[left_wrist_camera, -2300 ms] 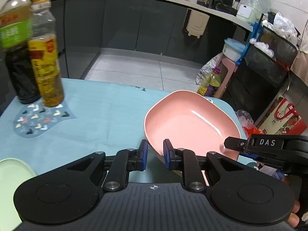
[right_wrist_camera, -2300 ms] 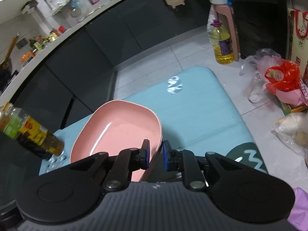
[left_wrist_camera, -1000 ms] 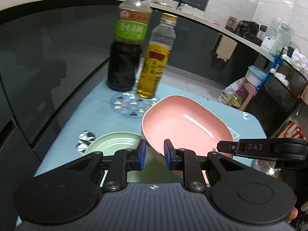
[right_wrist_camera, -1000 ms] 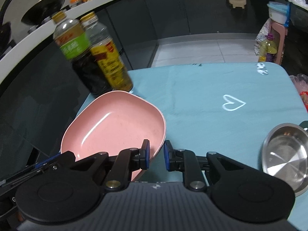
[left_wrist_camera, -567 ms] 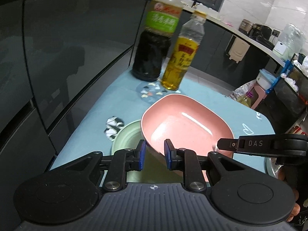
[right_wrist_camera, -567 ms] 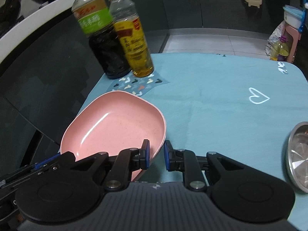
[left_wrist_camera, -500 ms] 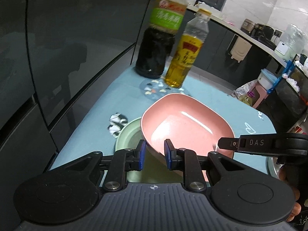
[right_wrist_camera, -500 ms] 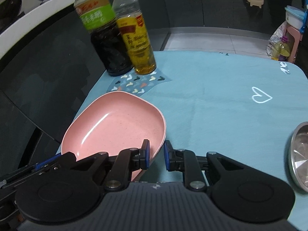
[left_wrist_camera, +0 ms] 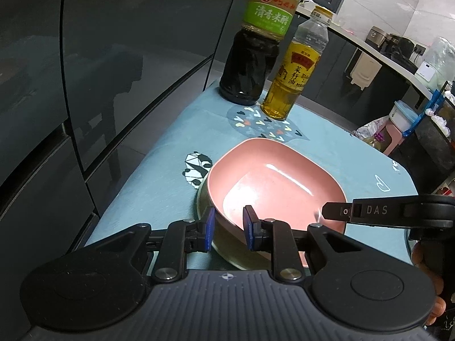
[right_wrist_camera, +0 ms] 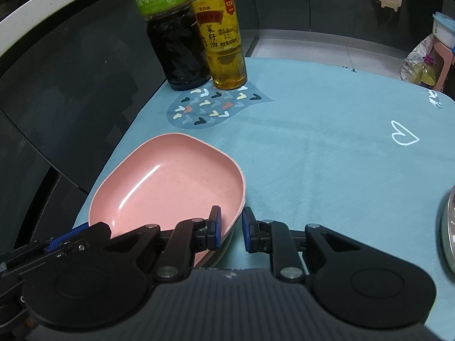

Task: Organize plates and bowls
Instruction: 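Lower the pink dish onto the green plate and open both grippers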

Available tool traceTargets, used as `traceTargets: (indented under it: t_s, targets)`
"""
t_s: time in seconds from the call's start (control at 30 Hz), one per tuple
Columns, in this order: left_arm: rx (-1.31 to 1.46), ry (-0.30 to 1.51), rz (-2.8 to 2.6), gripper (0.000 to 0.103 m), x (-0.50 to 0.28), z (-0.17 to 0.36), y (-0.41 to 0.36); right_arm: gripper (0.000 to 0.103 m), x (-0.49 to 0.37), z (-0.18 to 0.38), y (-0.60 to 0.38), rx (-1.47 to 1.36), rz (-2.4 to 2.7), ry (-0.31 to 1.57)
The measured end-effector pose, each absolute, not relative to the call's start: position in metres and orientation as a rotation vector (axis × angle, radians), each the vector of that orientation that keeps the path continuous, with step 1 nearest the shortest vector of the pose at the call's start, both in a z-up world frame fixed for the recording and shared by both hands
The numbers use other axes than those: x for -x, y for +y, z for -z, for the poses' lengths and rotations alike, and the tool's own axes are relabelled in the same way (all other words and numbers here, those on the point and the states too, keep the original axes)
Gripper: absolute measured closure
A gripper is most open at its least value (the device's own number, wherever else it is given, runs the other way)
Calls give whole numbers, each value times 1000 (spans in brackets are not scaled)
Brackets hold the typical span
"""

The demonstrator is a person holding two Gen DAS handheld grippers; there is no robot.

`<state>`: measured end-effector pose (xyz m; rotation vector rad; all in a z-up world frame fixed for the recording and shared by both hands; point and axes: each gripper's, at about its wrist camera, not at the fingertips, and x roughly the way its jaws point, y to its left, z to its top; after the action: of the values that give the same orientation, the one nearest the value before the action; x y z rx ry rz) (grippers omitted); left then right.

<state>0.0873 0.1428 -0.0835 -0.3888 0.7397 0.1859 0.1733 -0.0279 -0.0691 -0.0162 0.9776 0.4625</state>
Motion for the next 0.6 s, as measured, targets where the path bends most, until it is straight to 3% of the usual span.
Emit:
traceTargets:
  t_s: [0.6]
  targets:
    - [402,756,-190,83,-88,89,148,103,-175,76,-23,22,-462,988]
